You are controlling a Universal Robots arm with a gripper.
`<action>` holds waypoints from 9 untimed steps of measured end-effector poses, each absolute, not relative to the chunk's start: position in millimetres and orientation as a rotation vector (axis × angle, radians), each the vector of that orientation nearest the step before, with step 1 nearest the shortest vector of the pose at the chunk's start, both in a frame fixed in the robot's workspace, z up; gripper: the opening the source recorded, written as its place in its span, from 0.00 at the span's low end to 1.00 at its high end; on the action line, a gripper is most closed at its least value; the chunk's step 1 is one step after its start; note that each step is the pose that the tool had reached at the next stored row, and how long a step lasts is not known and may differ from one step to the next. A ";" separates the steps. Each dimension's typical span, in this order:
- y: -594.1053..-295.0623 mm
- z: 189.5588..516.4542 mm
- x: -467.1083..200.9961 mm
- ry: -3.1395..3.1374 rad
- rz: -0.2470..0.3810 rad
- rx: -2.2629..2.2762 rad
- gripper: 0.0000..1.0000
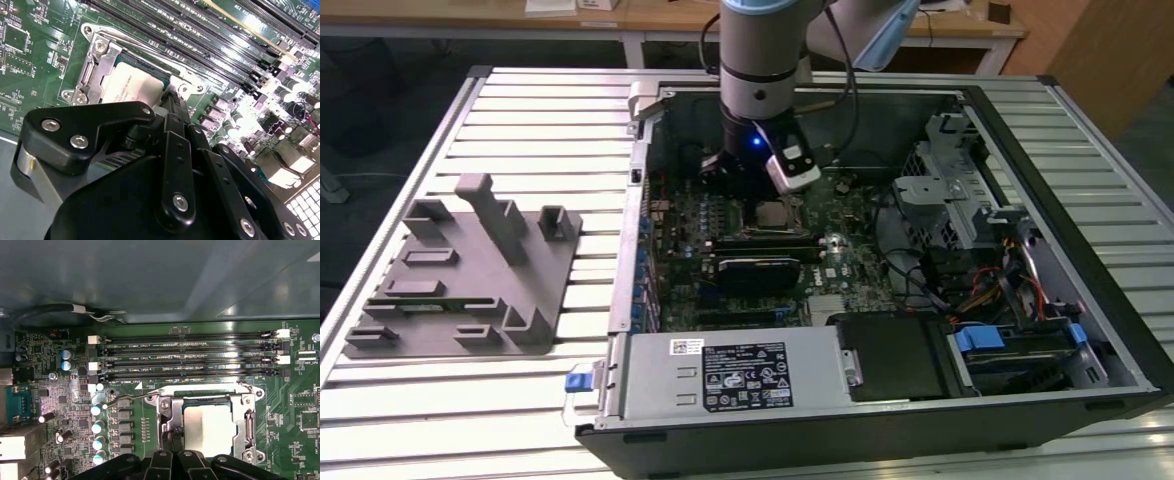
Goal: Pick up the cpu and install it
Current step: 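Close the cpu cover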
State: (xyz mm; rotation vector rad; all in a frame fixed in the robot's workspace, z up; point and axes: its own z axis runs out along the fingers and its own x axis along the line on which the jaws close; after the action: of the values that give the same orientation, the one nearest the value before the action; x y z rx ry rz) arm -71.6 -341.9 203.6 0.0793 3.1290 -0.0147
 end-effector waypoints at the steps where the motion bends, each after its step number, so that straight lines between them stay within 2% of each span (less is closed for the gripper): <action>1: -342.0 203.4 -71.2 3.129 -0.015 0.079 0.11; 9: -343.9 201.1 -69.8 3.129 -0.015 0.079 0.11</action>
State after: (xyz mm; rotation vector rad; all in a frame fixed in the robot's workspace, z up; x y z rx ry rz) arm -69.8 -343.9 201.1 0.0792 3.1290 -0.0146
